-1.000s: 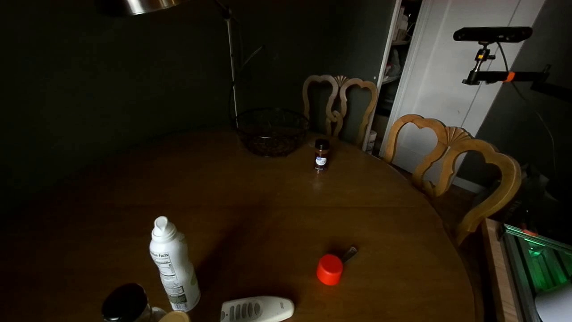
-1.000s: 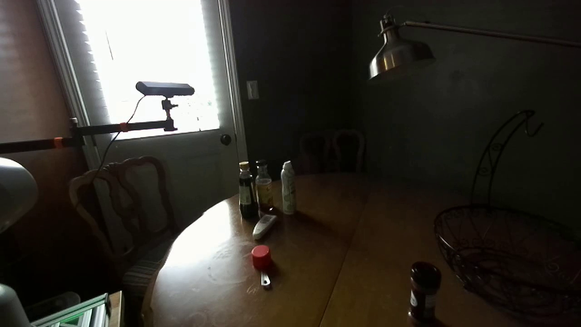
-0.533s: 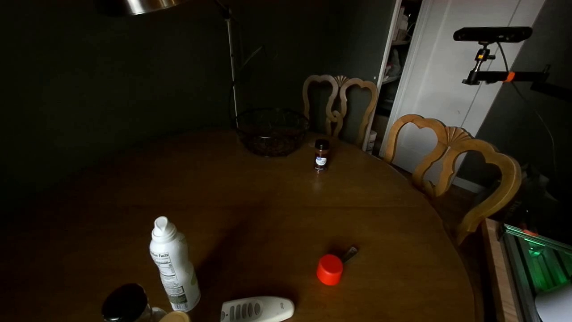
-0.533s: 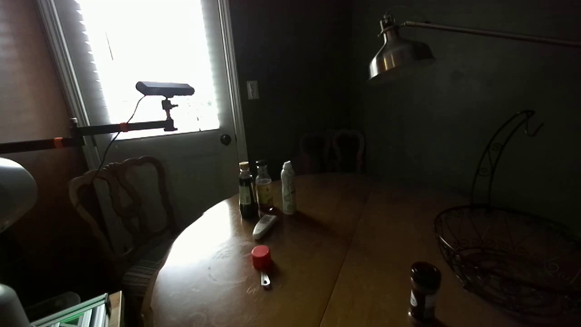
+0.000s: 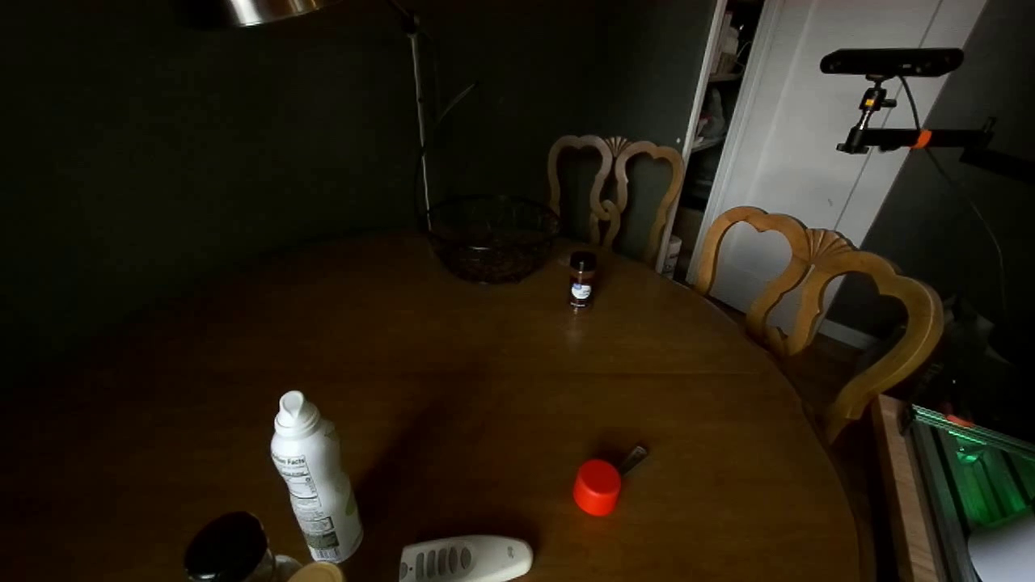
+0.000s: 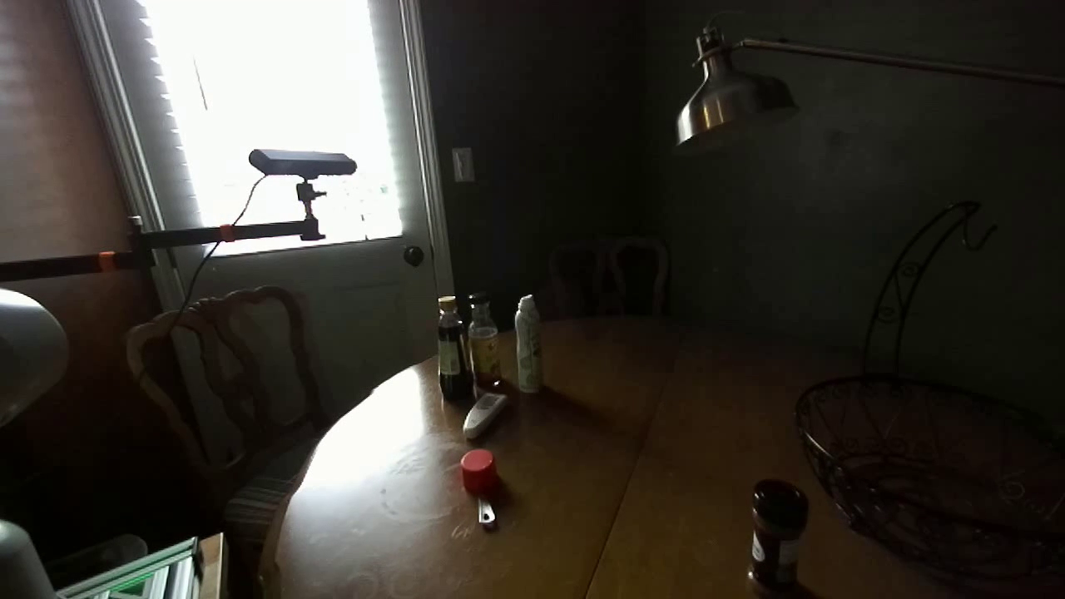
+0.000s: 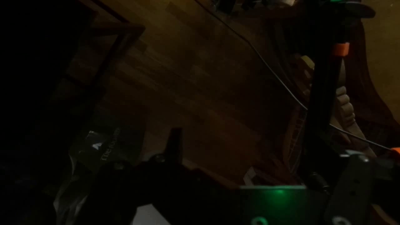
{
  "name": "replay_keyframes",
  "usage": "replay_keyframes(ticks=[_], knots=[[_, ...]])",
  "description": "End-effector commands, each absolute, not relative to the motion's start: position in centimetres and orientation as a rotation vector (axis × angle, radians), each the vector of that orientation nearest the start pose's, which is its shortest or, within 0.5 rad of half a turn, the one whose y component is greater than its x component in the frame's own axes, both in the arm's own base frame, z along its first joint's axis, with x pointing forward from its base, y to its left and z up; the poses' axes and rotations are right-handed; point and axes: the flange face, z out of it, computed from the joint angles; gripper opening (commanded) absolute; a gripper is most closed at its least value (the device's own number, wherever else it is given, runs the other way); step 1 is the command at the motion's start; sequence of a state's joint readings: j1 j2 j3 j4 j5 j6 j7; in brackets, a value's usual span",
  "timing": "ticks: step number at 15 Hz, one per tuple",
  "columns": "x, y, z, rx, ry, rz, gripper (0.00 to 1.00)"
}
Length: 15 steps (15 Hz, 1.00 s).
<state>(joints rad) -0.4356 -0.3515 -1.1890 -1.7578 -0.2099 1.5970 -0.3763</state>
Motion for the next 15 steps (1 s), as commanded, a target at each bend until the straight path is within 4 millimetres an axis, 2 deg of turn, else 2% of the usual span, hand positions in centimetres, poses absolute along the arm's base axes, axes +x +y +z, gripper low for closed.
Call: replay_keyframes(ticks=[1, 15], knots=[[-12.73, -50.85, 59.18, -2.508, 1.744, -0.128, 1.0], [-12.89, -50.88, 59.59, -2.513, 1.75, -0.136, 1.0]])
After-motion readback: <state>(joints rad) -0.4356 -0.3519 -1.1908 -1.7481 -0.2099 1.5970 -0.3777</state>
